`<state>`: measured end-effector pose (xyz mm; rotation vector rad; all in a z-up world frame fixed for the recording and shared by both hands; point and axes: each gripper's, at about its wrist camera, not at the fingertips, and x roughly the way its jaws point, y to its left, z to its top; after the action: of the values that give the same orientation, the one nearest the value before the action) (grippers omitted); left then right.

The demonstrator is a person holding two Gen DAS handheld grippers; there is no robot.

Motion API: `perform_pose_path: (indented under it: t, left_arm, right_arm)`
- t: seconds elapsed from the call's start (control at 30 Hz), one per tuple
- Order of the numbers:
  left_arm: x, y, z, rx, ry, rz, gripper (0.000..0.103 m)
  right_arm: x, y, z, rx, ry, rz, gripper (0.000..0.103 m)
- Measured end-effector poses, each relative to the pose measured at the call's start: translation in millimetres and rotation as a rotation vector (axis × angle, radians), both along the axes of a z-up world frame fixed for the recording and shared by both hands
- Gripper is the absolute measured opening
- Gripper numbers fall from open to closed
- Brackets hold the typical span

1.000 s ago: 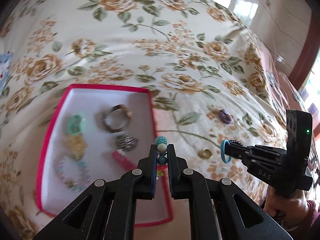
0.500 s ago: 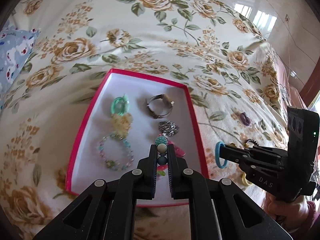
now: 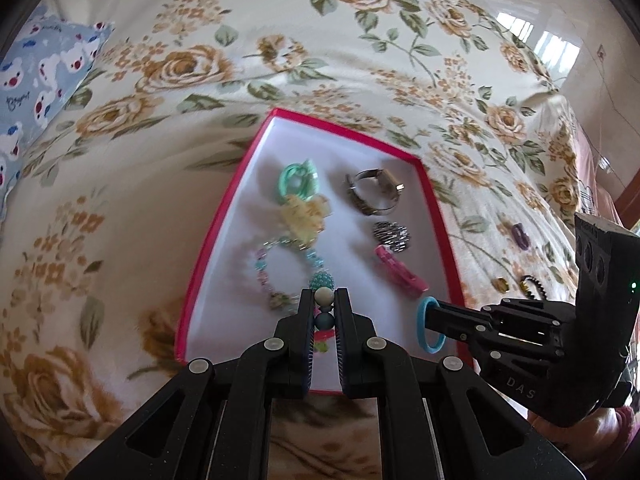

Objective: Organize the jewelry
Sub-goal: 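Carry the beaded bracelet and blue hair tie into the box and release both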

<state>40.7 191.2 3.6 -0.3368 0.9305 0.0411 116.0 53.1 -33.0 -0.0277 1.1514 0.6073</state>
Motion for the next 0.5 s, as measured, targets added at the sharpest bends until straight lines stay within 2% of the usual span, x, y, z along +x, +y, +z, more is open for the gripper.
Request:
perform_pose_path:
  t: [0.27, 0.5]
  left_arm:
    - [12, 13, -21, -0.003, 0.048, 0.043, 0.008]
    - [19, 15, -33, -0.015, 0.077, 0.052, 0.009]
  right_arm:
    - [8, 5, -16, -0.055, 0.022, 0.008, 0.003]
    - [10, 10, -16, -0.075, 0.018, 0.028, 0.007]
